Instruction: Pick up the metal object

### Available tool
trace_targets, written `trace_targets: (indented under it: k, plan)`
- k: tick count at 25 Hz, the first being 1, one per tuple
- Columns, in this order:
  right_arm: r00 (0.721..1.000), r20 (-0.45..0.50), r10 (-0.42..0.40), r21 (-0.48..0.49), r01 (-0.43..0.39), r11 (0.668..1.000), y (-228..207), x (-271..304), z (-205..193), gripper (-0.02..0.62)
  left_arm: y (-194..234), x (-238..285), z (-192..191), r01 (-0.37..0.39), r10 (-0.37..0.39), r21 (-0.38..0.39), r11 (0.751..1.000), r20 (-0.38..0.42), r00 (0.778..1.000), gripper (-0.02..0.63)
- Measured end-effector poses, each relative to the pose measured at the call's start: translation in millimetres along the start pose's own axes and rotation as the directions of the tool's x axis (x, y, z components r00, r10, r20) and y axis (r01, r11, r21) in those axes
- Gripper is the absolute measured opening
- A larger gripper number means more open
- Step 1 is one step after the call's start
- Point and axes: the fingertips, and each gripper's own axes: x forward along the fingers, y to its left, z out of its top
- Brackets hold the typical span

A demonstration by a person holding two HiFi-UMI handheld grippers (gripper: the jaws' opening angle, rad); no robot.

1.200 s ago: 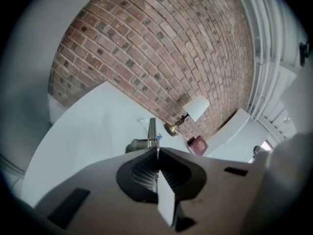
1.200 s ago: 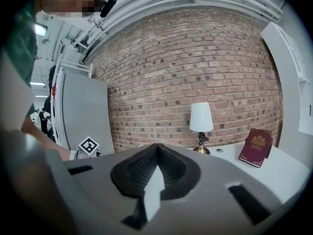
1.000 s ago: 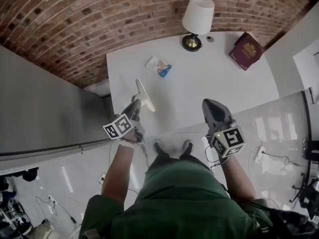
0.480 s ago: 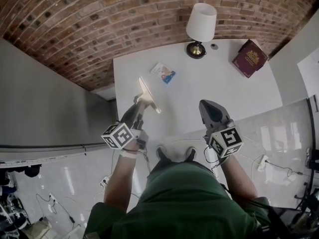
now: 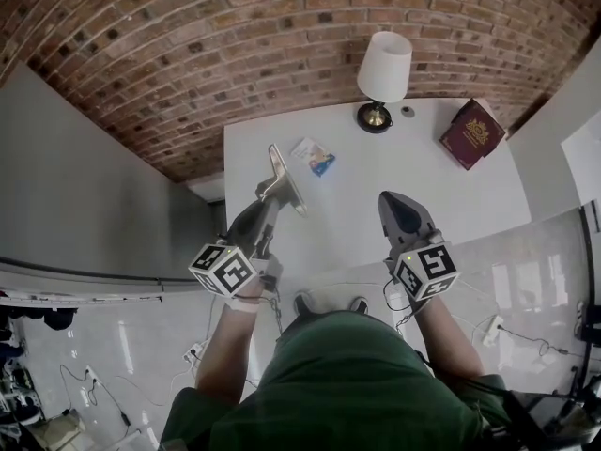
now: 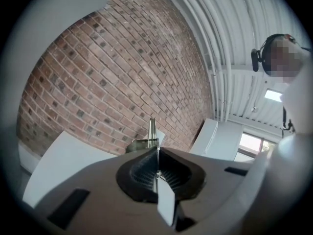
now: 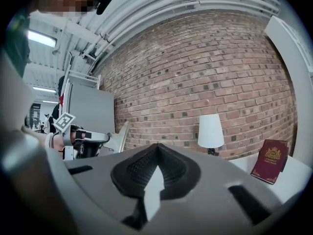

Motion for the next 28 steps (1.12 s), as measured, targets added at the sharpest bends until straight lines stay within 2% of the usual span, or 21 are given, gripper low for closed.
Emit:
trace_targets:
  k: [7, 12, 19, 28]
  plan:
    - [0.999, 0.047, 0.003, -0.049, -0.001, 0.999, -3.8, -1.1, 21.5, 0.002, -32.8, 5.2, 30.9, 0.056, -0.058, 0.049, 0.997, 0.048, 0.997, 0.009]
    - [0.997, 0.081, 0.002, -0.076, 0.004, 0.997, -8.0, -3.8, 33.3, 0.002, -53.6, 11.2, 41.8, 0.08, -0.084, 0.093, 0.992, 0.045, 0.995, 0.009]
    - [0.995, 0.103, 0.003, -0.092, 0.007, 0.996, -14.2, -8.9, 43.7, 0.002, -65.0, 13.4, 45.6, 0.099, -0.105, 0.102, 0.99, 0.054, 0.993, 0.009]
    - [0.995, 0.103, -0.003, -0.077, 0.011, 0.997, -20.1, -15.7, 37.8, 0.002, -65.9, 7.2, 37.2, 0.097, -0.102, 0.1, 0.99, 0.048, 0.994, 0.009]
